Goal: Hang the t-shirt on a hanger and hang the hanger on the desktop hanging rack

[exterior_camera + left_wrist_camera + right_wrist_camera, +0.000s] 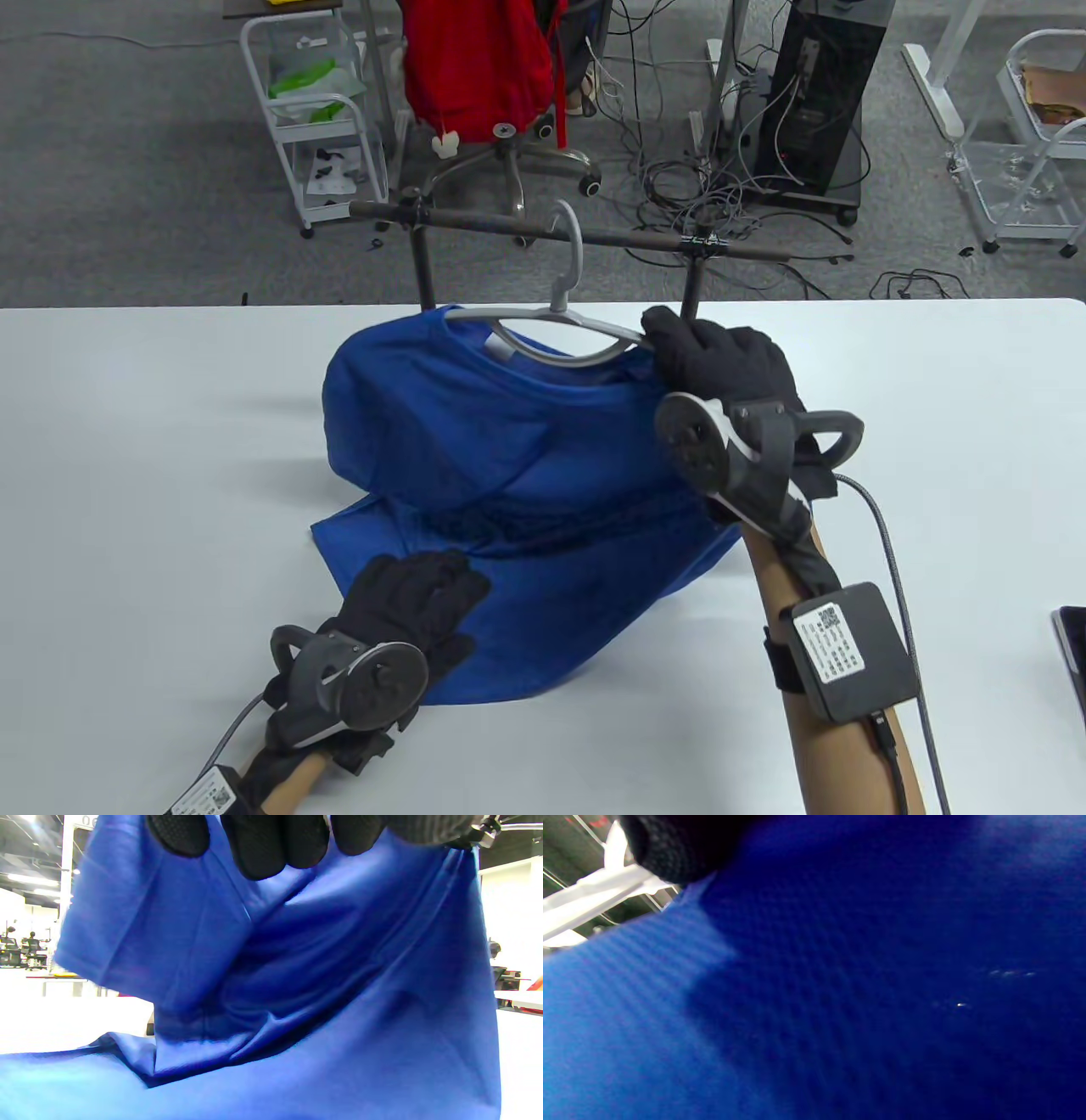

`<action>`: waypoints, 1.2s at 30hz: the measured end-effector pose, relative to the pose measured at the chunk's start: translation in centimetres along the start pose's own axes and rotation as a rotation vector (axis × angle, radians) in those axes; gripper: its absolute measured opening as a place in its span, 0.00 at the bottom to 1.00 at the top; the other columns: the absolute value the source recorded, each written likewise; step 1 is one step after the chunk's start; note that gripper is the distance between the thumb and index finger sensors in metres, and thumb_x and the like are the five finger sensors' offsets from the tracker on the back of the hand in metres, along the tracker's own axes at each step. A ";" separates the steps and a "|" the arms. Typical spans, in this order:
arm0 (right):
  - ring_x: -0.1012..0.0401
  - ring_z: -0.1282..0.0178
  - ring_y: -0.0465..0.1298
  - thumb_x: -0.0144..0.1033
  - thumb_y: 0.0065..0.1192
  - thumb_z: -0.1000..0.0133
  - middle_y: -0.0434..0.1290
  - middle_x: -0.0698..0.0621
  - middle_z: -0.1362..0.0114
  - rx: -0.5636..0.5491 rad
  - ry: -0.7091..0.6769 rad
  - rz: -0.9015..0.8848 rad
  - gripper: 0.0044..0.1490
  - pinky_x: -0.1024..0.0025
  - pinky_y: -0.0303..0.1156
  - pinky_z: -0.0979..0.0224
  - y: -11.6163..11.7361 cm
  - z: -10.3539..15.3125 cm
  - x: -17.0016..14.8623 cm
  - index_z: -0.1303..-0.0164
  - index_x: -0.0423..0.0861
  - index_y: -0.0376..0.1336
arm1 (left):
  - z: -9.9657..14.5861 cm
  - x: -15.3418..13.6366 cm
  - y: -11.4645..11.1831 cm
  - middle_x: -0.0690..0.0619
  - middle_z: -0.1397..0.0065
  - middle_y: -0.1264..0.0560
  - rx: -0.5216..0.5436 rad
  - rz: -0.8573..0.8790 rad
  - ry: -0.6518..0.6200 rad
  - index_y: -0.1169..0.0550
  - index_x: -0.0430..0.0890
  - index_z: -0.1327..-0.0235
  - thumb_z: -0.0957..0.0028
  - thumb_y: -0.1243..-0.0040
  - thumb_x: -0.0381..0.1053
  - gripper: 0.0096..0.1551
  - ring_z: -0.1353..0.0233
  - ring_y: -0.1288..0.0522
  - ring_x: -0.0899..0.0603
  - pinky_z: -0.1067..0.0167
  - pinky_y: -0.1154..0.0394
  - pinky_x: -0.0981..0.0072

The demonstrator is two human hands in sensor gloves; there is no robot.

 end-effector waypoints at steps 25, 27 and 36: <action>0.52 0.16 0.65 0.57 0.55 0.48 0.61 0.55 0.15 0.000 -0.078 -0.019 0.41 0.43 0.62 0.16 0.1 4.6 -0.3 0.22 0.60 0.54 | -0.2 0.0 -0.5 0.66 0.13 0.39 -0.037 0.006 0.016 0.41 0.74 0.24 0.56 0.49 0.70 0.41 0.15 0.34 0.51 0.16 0.38 0.42; 0.52 0.15 0.65 0.58 0.55 0.48 0.60 0.55 0.15 0.000 -0.131 -0.023 0.42 0.43 0.61 0.16 -0.6 6.5 0.2 0.21 0.60 0.53 | -0.2 -0.1 -0.5 0.66 0.12 0.40 -0.036 0.005 0.022 0.42 0.74 0.24 0.56 0.50 0.70 0.41 0.15 0.34 0.51 0.16 0.38 0.42; 0.46 0.12 0.60 0.63 0.53 0.49 0.54 0.50 0.11 0.187 -0.254 -0.155 0.51 0.39 0.59 0.16 2.5 16.8 1.6 0.16 0.57 0.46 | -0.4 -0.1 -0.8 0.66 0.10 0.46 -0.036 0.011 0.045 0.49 0.73 0.21 0.57 0.50 0.72 0.46 0.11 0.40 0.51 0.15 0.41 0.42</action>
Point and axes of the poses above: the tracker on the back of each hand, its own x axis roughly to the thumb side, its own z axis roughly from the fingertips to the wrist, y = z × x, the point moved 3 cm from there along -z, roughly from the wrist to the fingertips
